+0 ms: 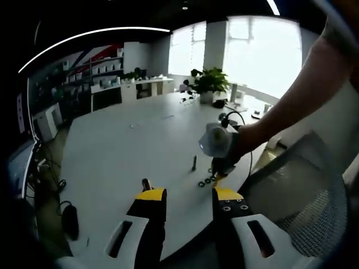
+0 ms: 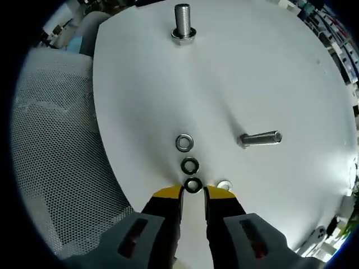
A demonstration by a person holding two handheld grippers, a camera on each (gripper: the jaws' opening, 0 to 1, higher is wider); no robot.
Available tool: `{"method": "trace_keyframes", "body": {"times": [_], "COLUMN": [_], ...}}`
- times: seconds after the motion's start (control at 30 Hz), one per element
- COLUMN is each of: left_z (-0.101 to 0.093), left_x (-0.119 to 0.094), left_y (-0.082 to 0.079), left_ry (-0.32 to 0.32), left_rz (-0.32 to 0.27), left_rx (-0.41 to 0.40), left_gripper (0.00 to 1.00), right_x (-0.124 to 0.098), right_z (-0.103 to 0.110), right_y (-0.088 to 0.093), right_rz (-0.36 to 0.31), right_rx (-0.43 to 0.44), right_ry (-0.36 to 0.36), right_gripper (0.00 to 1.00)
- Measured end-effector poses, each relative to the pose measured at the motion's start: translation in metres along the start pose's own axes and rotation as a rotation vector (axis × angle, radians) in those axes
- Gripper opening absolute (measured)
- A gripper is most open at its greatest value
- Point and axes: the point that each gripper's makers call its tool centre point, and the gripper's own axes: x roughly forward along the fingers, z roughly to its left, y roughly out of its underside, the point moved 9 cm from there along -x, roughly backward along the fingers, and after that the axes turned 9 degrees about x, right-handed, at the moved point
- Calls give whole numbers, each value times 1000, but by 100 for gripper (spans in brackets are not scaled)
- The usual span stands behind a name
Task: Place the washer onto the threaded stud by aligning its center hole with the stud, sliding it down to the base, and recovering from edge contact or off-axis alignment until the washer reaches the visible bottom stop.
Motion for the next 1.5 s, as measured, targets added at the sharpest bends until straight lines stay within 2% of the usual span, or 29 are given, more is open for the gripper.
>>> {"method": "trace_keyframes", "body": {"times": [0.23, 0.47, 0.63, 0.8, 0.97, 1.07, 1.23, 1.33, 1.4, 1.5], "left_z": [0, 0, 1, 0, 0, 0, 1, 1, 1, 0], "left_x": [0, -1, 0, 0, 1, 1, 0, 0, 0, 0], "left_y": [0, 0, 0, 1, 1, 2, 2, 2, 2, 2], "left_ry": [-2, -9, -9, -12, -3, -4, -6, -5, -7, -5], "left_rz": [-3, -1, 5, 17, 18, 17, 20, 16, 16, 15], "left_rx": [0, 3, 2, 6, 4, 1, -2, -4, -4, -3], "left_gripper": [30, 30, 30, 30, 29, 29, 29, 29, 29, 29], "right_x": [0, 0, 0, 1, 2, 2, 1, 0, 0, 0], "right_z": [-2, 3, 3, 3, 8, 8, 3, 5, 4, 6], "right_y": [0, -1, 0, -3, -7, -7, -3, -2, -2, -4], "right_rz": [-8, -5, -17, 9, 46, 49, -4, -28, -29, -50], "right_rx": [-2, -63, -66, -89, -178, -133, -93, -9, 1, -42], "right_ry": [-10, 12, 13, 13, 44, 56, 29, 0, -7, 3], "right_gripper": [17, 17, 17, 16, 13, 12, 12, 15, 18, 19]}}
